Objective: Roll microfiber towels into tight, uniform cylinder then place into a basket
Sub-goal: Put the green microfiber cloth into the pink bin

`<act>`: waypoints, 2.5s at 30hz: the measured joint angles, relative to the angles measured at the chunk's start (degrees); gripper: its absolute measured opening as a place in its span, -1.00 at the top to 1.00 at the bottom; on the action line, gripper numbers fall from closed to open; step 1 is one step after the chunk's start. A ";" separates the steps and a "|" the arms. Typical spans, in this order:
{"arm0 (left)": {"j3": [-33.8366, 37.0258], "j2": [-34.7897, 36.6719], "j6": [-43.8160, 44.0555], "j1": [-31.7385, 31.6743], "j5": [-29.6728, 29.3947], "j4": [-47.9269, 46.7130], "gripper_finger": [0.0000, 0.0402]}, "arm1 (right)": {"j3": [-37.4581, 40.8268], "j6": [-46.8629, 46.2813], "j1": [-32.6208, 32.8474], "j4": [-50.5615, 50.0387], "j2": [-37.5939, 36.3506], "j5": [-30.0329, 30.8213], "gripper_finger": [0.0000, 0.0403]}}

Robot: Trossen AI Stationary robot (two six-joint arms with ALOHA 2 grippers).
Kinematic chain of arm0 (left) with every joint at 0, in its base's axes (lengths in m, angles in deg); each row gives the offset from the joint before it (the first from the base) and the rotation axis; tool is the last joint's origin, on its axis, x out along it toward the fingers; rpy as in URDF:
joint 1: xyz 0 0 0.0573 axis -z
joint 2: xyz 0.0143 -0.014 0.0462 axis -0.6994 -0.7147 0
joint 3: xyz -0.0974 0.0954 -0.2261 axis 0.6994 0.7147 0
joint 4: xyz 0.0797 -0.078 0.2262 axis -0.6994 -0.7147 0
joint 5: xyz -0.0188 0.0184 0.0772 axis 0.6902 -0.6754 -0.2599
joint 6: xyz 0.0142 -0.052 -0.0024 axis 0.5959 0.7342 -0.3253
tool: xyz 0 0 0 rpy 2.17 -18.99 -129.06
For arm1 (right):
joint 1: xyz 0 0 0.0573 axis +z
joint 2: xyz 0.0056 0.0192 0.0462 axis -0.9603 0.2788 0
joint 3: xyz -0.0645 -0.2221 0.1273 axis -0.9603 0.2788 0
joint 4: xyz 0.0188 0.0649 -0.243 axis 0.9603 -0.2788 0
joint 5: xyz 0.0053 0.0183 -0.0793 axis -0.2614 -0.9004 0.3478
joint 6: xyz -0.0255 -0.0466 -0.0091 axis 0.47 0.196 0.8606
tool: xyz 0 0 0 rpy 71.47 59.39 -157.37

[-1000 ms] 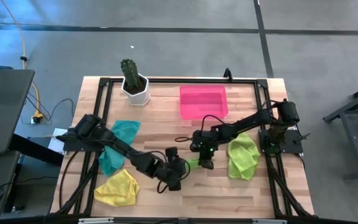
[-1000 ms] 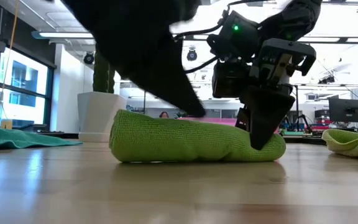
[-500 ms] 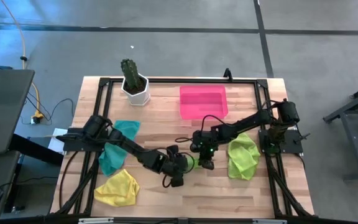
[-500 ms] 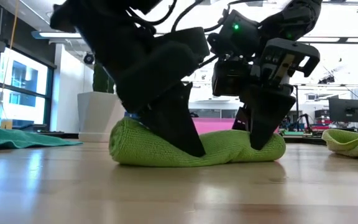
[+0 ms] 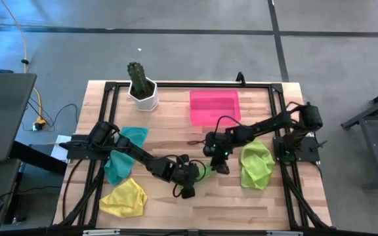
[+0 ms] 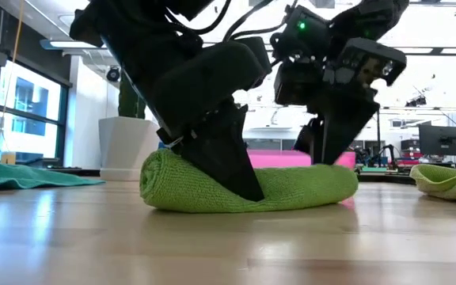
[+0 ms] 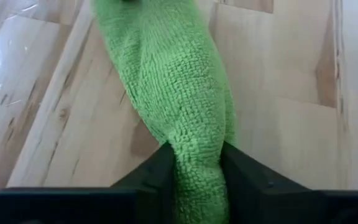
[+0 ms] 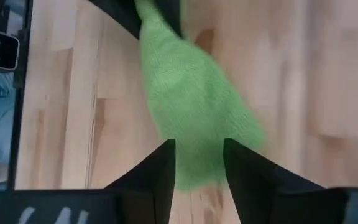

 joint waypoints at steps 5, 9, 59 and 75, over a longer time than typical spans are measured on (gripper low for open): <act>0.10 0.30 -2.13 -0.13 -0.53 0.37 0.90 | 0.00 2.65 -2.22 -6.47 -7.58 0.01 0.35; 0.42 1.88 -8.38 -1.06 -1.37 0.53 0.91 | 0.00 4.47 -2.33 -8.51 -13.24 -0.07 0.35; -30.60 -9.01 -64.75 -48.24 25.37 -12.88 0.88 | 0.04 9.02 -11.68 -15.72 -26.10 17.13 0.35; -30.47 -9.07 -65.04 -50.92 32.94 -14.55 0.88 | 0.04 10.46 -11.85 -16.16 -26.10 17.09 0.35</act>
